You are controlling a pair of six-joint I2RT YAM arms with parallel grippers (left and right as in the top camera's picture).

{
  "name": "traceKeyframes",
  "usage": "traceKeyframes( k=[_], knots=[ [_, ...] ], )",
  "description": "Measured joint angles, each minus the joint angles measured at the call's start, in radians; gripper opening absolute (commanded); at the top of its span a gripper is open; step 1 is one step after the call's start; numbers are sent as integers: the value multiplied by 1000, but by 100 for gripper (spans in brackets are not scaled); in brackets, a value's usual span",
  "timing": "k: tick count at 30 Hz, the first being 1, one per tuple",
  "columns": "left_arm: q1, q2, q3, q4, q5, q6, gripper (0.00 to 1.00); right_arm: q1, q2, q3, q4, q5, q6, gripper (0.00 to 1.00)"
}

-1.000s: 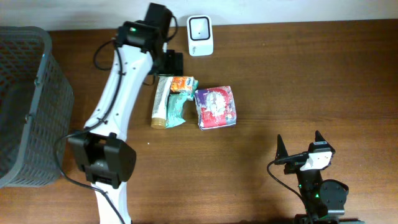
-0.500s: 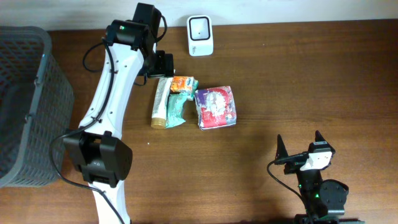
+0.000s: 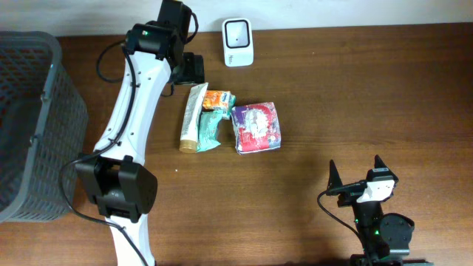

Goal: Scan the item barcode
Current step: 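Reach the right gripper to the purple-red pack and grasp it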

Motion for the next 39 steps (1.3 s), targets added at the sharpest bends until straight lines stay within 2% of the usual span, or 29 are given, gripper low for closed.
traceKeyframes(
  k=[3, 8, 10, 12, 13, 15, 17, 18, 21, 24, 28, 30, 32, 33, 35, 37, 39],
  knots=[
    [10, 0, 0, 3, -84, -6, 99, 0, 0, 0, 0, 0, -1, 99],
    [57, 0, 0, 3, -107, -15, 99, 0, 1, -3, 54, -12, -1, 99],
    [56, 0, 0, 3, -108, -16, 99, 0, 3, -2, 248, -169, -2, 98],
    [56, 0, 0, 3, -107, -16, 99, 0, 0, -3, 326, -349, -2, 99],
    [56, 0, 0, 3, -108, -16, 99, 0, 2, -2, 428, -417, -3, 99],
    [56, 0, 0, 3, -108, -16, 99, 0, 0, 0, 661, -469, -6, 99],
    [56, 0, 0, 2, -108, -16, 99, 0, 0, -2, 780, -462, 1, 99],
    [56, 0, 0, 1, -108, -16, 99, 0, 0, 11, 788, -442, 8, 99],
    [56, 0, 0, 0, -107, -16, 99, 0, 66, 183, 637, -333, -18, 99],
    [56, 0, 0, -1, -108, -16, 99, 0, 313, 444, 422, -277, -56, 99],
    [56, 0, -2, 5, -109, -16, 99, 0, 752, 937, -140, -262, -109, 98],
    [56, 0, -2, 2, -108, -16, 99, 0, 994, 1214, -512, -270, -151, 98],
    [56, 0, -2, 0, -111, -16, 99, 0, 1209, 1379, -791, -367, -156, 98],
    [56, 0, -2, 1, -111, -16, 99, 0, 1284, 1397, -859, -427, -138, 99],
    [56, 0, -2, 0, -111, -16, 99, 0, 1473, 1401, -862, -529, -82, 97],
    [56, 0, -2, 2, -111, -16, 99, 0, 1618, 1403, -822, -563, 22, 85],
    [56, 0, -3, 0, -111, -16, 99, 0, 1785, 1410, -795, -590, 76, 82]
  ],
)
